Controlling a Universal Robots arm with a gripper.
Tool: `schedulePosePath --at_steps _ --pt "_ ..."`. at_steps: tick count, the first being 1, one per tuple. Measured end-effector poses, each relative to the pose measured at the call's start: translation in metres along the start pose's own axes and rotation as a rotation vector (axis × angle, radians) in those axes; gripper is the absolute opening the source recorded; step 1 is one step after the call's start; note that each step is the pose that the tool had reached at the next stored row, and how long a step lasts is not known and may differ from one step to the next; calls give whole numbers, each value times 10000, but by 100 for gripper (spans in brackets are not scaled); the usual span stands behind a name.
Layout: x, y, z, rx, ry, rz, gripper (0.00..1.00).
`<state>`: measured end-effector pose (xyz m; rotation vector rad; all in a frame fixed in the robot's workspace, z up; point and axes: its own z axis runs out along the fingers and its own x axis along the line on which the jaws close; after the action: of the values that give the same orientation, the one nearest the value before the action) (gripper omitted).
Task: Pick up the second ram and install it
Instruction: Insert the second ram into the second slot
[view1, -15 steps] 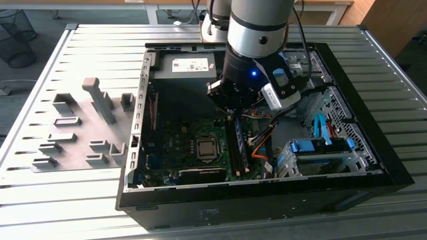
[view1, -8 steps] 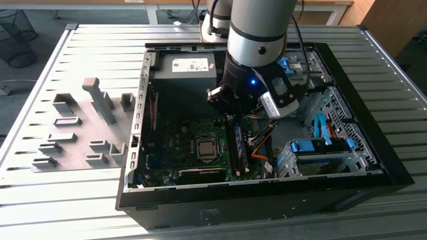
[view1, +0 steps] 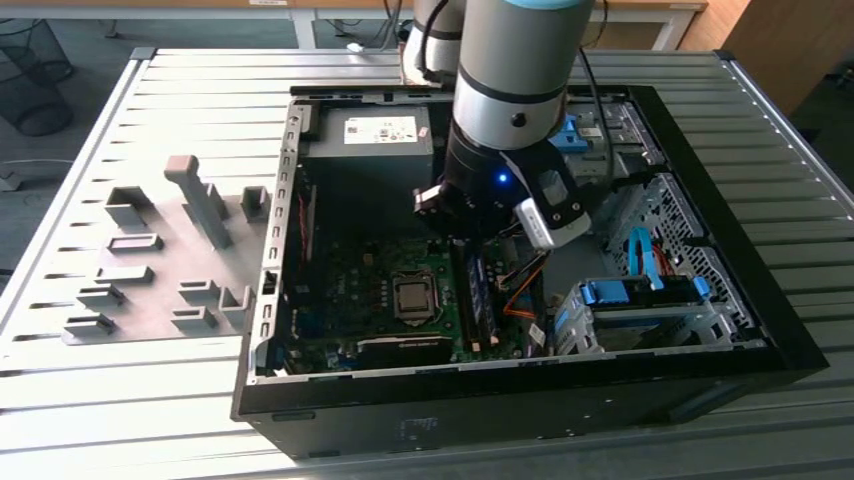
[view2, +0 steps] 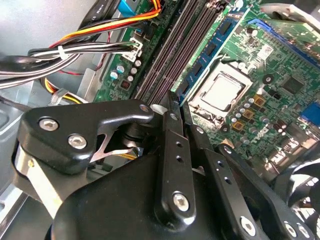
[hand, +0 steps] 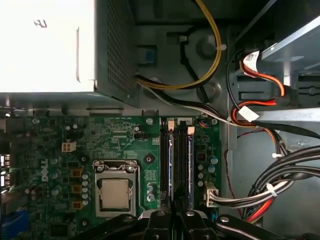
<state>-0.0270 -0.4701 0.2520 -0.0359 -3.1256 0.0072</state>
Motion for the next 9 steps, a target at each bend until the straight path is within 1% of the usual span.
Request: schedulePosePath --at_steps 9 --pt "-7 -20 155 -2 0 117 14"
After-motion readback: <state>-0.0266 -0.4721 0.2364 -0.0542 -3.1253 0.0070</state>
